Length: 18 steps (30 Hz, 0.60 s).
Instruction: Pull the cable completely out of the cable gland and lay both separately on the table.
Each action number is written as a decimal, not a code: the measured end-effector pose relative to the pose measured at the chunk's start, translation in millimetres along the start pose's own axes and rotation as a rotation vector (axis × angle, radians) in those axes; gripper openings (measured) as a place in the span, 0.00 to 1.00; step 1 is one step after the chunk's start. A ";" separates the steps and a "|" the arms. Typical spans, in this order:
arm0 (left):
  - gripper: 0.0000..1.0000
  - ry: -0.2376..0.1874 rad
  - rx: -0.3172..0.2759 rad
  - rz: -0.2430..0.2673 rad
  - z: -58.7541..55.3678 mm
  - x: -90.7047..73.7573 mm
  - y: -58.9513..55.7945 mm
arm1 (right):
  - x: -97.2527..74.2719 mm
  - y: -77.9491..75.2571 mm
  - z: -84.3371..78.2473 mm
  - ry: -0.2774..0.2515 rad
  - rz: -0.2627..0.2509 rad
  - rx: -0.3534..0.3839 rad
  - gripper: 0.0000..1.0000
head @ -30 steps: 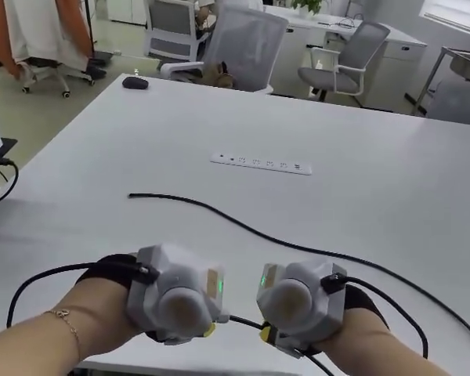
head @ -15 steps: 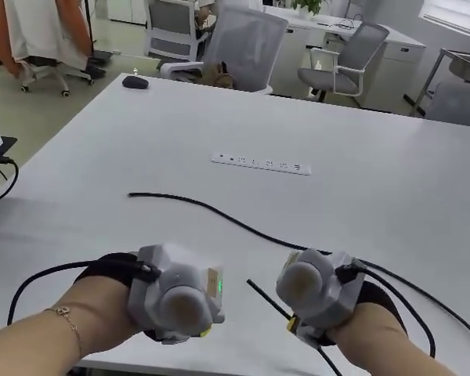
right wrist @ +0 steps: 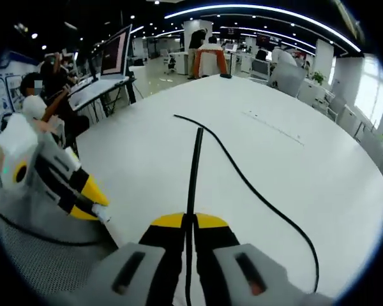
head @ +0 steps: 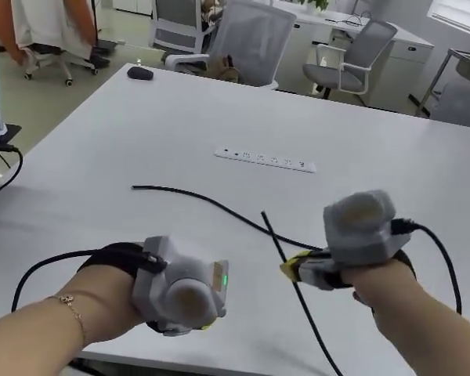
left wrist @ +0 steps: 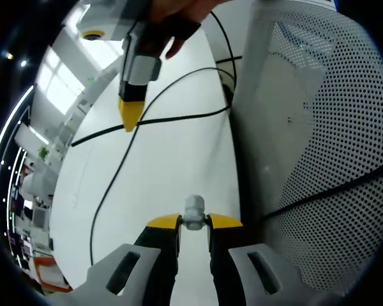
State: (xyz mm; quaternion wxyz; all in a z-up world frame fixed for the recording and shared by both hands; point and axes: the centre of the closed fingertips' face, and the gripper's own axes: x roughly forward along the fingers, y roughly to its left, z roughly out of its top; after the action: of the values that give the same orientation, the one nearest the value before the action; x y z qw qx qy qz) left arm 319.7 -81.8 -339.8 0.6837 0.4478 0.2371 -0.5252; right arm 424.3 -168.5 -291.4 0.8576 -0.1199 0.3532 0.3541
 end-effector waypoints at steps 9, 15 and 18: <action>0.18 0.004 -0.016 0.007 -2.7 -1.0 4.6 | 34.0 -77.3 72.5 -0.179 -0.062 0.158 0.03; 0.18 -0.014 -0.049 0.009 -0.8 -1.3 8.7 | 71.6 -124.5 50.5 -0.070 -0.139 0.180 0.04; 0.18 -0.026 -0.075 0.004 -0.4 -1.4 9.9 | 85.6 -139.2 33.8 -0.021 -0.152 0.181 0.04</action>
State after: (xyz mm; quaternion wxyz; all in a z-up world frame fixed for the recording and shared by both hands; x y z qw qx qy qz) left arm 328.5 -80.3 -335.2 0.7041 0.4156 0.2465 -0.5203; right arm 581.0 -208.7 -332.3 0.8930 -0.0647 0.3646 0.2557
